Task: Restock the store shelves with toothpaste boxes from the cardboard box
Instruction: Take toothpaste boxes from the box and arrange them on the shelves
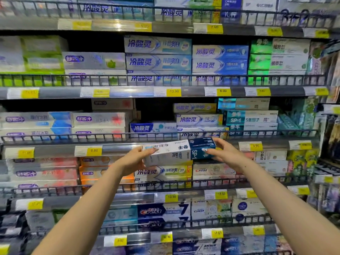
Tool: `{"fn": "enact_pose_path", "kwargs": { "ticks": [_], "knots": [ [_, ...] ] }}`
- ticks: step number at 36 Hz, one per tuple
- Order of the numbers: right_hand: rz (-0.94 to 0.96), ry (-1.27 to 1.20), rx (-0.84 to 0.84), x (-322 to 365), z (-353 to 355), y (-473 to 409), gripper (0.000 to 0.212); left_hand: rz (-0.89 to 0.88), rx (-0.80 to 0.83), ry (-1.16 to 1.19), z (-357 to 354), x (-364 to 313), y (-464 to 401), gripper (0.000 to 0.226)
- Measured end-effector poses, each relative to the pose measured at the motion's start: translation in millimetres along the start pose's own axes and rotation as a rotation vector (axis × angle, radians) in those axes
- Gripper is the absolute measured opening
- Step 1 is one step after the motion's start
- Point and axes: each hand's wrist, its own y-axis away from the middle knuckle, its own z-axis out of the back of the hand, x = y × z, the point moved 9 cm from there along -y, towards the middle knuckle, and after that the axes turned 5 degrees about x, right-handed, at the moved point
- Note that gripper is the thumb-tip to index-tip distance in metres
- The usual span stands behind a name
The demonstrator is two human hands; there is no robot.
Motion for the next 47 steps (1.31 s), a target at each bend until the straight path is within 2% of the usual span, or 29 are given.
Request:
{"fn": "enact_pose_path", "kwargs": {
  "ticks": [3, 6, 8, 10, 14, 16, 19, 25, 31, 33, 35, 38, 40, 42, 44, 47],
  "knots": [
    [-0.129, 0.01, 0.128, -18, -12, 1, 0.051, -0.09, -0.016, -0.024, 2, -8, 1, 0.075],
    [-0.105, -0.229, 0.225, -17, -20, 2, 0.041, -0.166, 0.017, -0.092, 1, -14, 2, 0.071],
    [-0.092, -0.337, 0.215, -10, -20, 7, 0.04, -0.2, 0.033, -0.243, -2, -19, 3, 0.069],
    [-0.108, -0.308, 0.182, -10, -17, 10, 0.042, -0.224, 0.036, -0.442, -7, -24, 2, 0.074],
    [-0.085, -0.288, 0.081, -13, -8, 11, 0.04, -0.352, -0.085, -0.768, -17, -43, 1, 0.065],
    [-0.047, -0.359, -0.001, -16, 2, 12, 0.048, -0.437, -0.166, -0.839, -24, -55, 2, 0.061],
    [0.029, -0.434, -0.062, -14, 11, 16, 0.044, -0.533, -0.219, -0.869, -40, -67, 6, 0.057],
    [0.081, -0.467, -0.093, -16, 26, 29, 0.045, -0.537, -0.187, -0.842, -57, -64, -4, 0.058],
    [0.086, -0.479, -0.127, -25, 53, 41, 0.046, -0.352, -0.05, -0.595, -76, -42, -24, 0.084],
    [0.083, -0.496, -0.149, -29, 68, 46, 0.044, -0.278, 0.043, -0.52, -91, -37, -30, 0.078],
    [0.084, -0.52, -0.168, -34, 87, 52, 0.049, -0.186, 0.142, -0.489, -113, -33, -34, 0.062],
    [0.122, -0.481, -0.197, -26, 116, 59, 0.049, -0.068, 0.257, -0.611, -154, -25, -43, 0.036],
    [0.145, -0.368, -0.183, -17, 130, 61, 0.051, -0.047, 0.322, -0.617, -189, -24, -50, 0.032],
    [0.126, -0.184, -0.098, -10, 133, 63, 0.059, -0.062, 0.364, -0.533, -233, -28, -60, 0.03],
    [0.093, -0.037, 0.003, -10, 133, 66, 0.063, -0.08, 0.359, -0.452, -271, -34, -68, 0.031],
    [0.122, 0.003, -0.021, -15, 155, 76, 0.056, -0.093, 0.31, -0.289, -308, -38, -82, 0.04]
  ]
}}
